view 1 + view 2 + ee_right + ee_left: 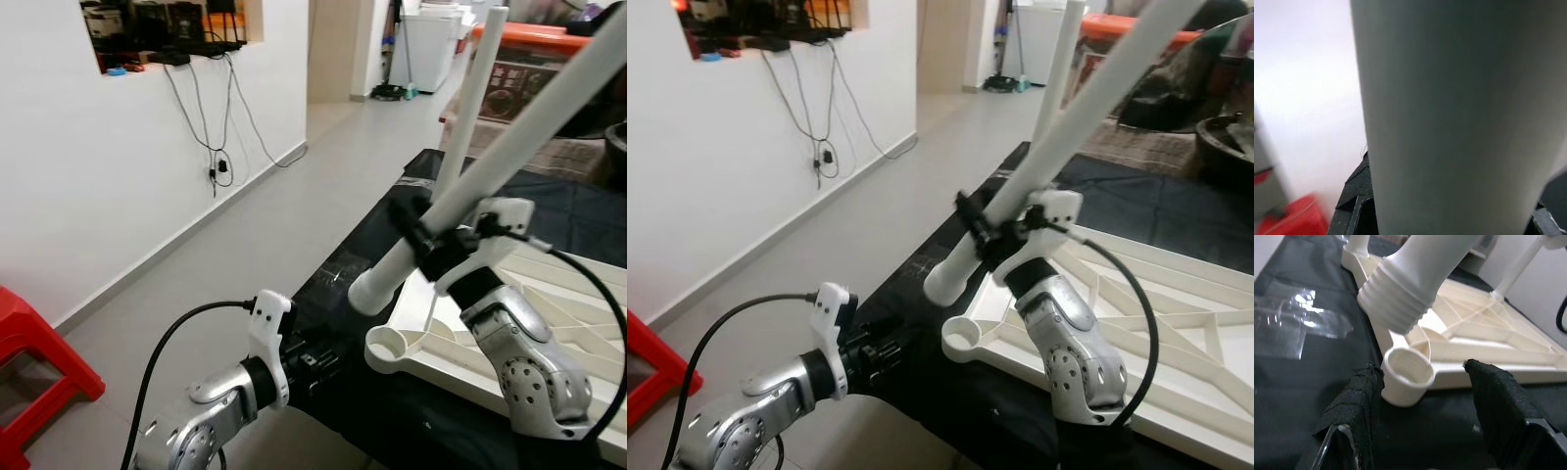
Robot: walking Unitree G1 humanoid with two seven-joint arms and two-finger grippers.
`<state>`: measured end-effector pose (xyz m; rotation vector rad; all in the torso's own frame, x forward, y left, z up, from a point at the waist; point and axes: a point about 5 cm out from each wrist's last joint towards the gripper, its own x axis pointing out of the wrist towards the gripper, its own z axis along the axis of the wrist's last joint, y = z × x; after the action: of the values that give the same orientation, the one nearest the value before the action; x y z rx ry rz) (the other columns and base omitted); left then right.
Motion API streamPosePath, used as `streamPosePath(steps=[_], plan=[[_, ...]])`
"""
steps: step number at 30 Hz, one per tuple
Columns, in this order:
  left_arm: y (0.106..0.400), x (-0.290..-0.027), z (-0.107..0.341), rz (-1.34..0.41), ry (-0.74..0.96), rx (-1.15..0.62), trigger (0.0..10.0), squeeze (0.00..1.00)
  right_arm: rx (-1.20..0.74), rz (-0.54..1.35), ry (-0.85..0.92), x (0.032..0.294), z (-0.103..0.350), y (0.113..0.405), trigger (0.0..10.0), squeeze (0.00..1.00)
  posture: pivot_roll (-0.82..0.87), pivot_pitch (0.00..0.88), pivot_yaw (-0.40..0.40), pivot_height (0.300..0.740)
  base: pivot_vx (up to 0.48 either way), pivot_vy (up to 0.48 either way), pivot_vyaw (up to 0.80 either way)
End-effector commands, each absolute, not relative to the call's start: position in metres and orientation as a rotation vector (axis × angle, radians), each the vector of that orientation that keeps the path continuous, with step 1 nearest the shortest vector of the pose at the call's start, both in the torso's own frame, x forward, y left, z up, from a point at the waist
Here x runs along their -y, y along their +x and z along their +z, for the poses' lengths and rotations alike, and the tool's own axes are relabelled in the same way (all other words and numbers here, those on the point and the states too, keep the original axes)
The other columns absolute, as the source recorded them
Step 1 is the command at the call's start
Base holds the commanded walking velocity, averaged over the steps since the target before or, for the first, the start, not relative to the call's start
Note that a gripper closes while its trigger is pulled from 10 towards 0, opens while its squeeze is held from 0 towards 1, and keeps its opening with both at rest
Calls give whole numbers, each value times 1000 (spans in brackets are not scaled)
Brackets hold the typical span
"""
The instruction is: Building children table
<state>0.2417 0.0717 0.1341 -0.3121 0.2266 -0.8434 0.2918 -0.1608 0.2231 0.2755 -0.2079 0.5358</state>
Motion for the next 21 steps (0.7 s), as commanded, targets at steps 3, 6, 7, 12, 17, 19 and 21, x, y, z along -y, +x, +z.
streamPosePath(steps=[3,6,7,12,17,19,21], plan=[[234,-78,134,-850,-284,-222,10000,0,155,679,247,157,218,293,10000,0,188,0,-40,740,0,0,0],[224,-78,134,-870,-280,-237,10000,0,137,743,241,165,218,297,10000,0,195,0,-38,740,0,0,0],[222,-78,135,-877,-282,-242,10000,0,134,756,241,168,219,298,10000,0,195,0,-38,740,0,0,0],[207,-77,137,-892,-289,-264,10000,0,104,828,228,180,219,302,10000,0,202,50,-42,740,0,0,0],[199,-78,137,-899,-286,-276,10000,0,112,811,221,184,223,307,10000,0,207,82,-45,740,0,0,0],[195,-79,138,-902,-280,-279,10000,0,141,778,229,187,228,312,10000,0,208,90,-46,740,0,0,0],[195,-79,138,-901,-279,-279,10000,0,153,773,229,188,230,314,10000,0,208,90,-46,740,0,0,0]])
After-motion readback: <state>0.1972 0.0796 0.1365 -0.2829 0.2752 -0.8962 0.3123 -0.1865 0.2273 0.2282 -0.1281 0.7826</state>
